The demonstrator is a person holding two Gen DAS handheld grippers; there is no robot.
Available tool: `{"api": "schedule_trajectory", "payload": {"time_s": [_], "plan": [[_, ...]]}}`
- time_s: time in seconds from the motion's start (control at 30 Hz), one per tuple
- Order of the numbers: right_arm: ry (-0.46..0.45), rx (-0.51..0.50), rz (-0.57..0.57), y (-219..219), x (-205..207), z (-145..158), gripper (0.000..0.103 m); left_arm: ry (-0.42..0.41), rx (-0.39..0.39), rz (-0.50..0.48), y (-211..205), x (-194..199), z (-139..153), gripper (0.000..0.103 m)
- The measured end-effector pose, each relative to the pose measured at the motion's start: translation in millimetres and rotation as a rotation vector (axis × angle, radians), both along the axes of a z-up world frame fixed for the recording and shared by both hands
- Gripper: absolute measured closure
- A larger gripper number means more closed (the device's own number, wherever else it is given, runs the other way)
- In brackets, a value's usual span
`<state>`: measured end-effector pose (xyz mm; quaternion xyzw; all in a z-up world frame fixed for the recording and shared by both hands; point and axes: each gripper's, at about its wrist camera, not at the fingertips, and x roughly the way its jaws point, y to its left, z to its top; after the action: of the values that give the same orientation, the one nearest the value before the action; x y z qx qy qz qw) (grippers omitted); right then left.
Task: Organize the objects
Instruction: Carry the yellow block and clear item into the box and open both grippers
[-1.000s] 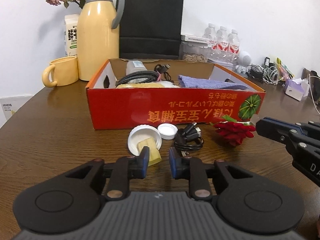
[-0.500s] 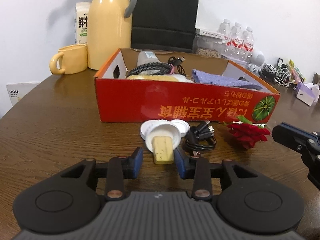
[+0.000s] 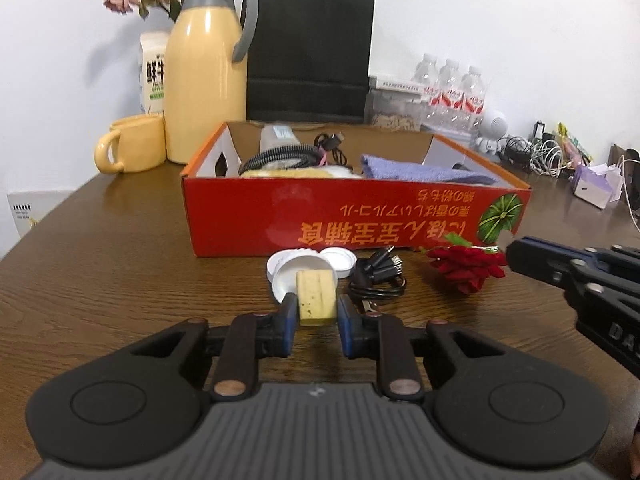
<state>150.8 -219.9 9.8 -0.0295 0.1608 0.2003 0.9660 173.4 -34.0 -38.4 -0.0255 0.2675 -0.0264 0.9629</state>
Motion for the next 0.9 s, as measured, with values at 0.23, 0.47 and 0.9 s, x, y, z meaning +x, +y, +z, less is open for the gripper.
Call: {"api": "schedule_trajectory", "payload": {"time_s": [0.23, 0.47, 0.9], "plan": [[-0.016, -0.006, 0.008, 0, -2, 1, 0.099, -0.042, -0.014, -0.007, 2, -21, 11, 0.081], [-0.073, -0.013, 0.024, 3, -1, 21, 0.099, -0.148, -0.004, 0.0, 8, -15, 47, 0.081], [-0.125, -0.037, 0.0, 18, 81, 67, 0.099, -0.21, -0.03, 0.041, 20, 70, 86, 0.081]]}}
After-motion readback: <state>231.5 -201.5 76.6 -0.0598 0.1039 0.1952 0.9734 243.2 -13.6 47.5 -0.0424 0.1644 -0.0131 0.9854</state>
